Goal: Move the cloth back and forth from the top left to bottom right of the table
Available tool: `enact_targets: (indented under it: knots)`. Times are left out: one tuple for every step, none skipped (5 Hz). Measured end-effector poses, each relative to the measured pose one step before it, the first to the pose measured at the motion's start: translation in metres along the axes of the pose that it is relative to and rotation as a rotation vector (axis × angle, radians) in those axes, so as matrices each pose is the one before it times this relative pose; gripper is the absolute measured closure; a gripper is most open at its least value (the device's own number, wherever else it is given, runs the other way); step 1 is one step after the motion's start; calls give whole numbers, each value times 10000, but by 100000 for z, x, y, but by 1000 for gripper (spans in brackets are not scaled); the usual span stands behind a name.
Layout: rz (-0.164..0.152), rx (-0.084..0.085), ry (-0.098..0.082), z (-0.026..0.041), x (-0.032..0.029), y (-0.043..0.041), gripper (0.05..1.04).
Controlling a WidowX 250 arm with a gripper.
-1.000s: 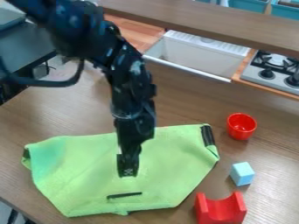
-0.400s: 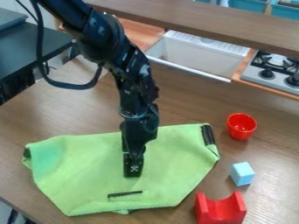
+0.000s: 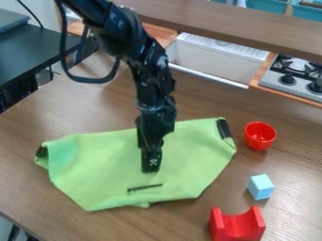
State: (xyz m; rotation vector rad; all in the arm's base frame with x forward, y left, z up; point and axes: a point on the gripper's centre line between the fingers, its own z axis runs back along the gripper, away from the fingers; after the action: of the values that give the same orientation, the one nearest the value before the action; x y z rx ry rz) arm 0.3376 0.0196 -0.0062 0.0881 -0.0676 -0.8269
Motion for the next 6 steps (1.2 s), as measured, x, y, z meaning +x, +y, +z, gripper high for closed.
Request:
enact_targets:
  knots:
    - [793, 31, 81, -502, 216, 3589, 83]
    - [509, -1, 99, -289, 381, 2849, 83]
    - [283, -37, 3, -84, 226, 1437, 83]
    - [69, -199, -3, -61, 64, -170, 83]
    - [-126, -315, -40, -118, -479, -998, 81]
    - [-366, -151, 15, 170, -1443, -2040, 83]
